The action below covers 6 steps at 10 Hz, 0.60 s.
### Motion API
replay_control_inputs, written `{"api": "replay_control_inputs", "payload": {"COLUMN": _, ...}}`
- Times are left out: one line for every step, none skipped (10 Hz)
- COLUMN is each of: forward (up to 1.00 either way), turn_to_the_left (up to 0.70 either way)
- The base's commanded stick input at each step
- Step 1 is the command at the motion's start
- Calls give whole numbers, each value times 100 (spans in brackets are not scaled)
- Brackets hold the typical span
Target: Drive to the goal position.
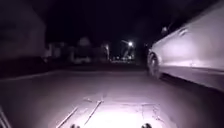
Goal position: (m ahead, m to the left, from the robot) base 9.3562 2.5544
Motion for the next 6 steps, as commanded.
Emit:
{"api": "replay_control_inputs", "payload": {"forward": 85, "turn_to_the_left": 0}}
{"api": "replay_control_inputs", "payload": {"forward": 85, "turn_to_the_left": 0}}
{"api": "replay_control_inputs", "payload": {"forward": 85, "turn_to_the_left": 0}}
{"api": "replay_control_inputs", "payload": {"forward": 85, "turn_to_the_left": -17}}
{"api": "replay_control_inputs", "payload": {"forward": 85, "turn_to_the_left": -34}}
{"api": "replay_control_inputs", "payload": {"forward": 85, "turn_to_the_left": -34}}
